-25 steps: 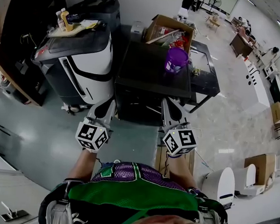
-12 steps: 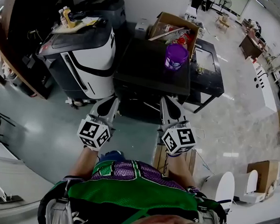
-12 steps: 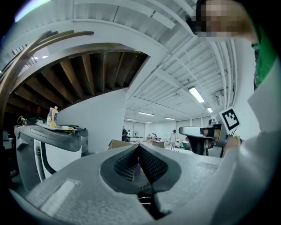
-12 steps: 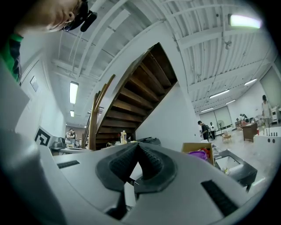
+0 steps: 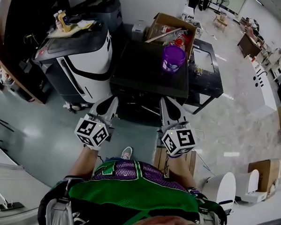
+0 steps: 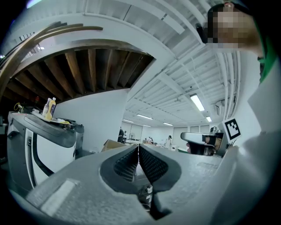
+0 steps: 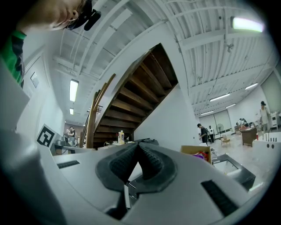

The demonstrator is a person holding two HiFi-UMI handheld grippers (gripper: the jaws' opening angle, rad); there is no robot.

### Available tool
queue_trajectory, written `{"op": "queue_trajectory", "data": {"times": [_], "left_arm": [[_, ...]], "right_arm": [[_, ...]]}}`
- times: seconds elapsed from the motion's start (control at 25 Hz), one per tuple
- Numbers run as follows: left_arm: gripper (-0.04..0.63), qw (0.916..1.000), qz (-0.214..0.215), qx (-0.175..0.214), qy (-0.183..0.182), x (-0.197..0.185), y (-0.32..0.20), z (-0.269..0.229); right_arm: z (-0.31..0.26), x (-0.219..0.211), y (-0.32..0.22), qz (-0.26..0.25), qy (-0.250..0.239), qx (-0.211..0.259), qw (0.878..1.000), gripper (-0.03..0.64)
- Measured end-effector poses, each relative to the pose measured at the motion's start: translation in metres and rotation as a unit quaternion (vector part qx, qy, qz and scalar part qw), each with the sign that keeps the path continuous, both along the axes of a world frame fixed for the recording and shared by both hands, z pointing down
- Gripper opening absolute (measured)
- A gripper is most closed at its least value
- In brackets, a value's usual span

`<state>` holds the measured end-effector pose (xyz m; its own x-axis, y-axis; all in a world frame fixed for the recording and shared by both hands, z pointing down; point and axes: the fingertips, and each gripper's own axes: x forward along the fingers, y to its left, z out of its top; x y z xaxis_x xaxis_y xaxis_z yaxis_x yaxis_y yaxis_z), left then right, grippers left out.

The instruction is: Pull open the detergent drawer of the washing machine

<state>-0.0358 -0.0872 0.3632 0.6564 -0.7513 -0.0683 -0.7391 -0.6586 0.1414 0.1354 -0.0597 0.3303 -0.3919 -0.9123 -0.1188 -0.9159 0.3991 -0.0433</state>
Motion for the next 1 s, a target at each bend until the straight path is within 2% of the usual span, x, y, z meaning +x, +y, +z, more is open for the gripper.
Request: {"op": "queue_trajectory", "data": {"times": [0.2,0.32,0.36,0.52,0.72,0.84,1.0], "left_arm": [[0.027,0.9996,0.015,0.023,-0.002,0.008,-0.017,-0.004],[0.139,0.9989,0.043,0.014,0.011,0.017,-0.024,-0.001],[0.155,0.9985,0.052,0.006,0.019,0.019,-0.027,0.002],[0.160,0.9962,0.068,-0.030,0.047,0.024,-0.042,0.022],[0.160,0.9951,0.078,-0.060,0.014,0.029,-0.061,0.066],[0.174,0.9934,0.080,-0.080,0.021,0.028,-0.071,0.085],[0.176,0.9937,0.071,-0.082,0.029,0.022,-0.089,0.100]], "right_arm": [[0.003,0.002,-0.015,0.011,0.012,-0.005,1.000,0.002],[0.005,0.003,-0.020,0.013,0.017,-0.005,1.000,0.002],[0.005,0.004,-0.022,0.014,0.019,-0.004,1.000,0.002],[0.007,0.007,-0.032,0.014,0.022,-0.003,1.000,0.002],[0.014,0.003,-0.050,0.016,0.027,-0.016,0.999,0.002],[0.024,0.001,-0.061,0.013,0.030,-0.026,0.999,0.002],[0.036,-0.002,-0.075,0.013,0.033,-0.040,0.999,0.002]]}}
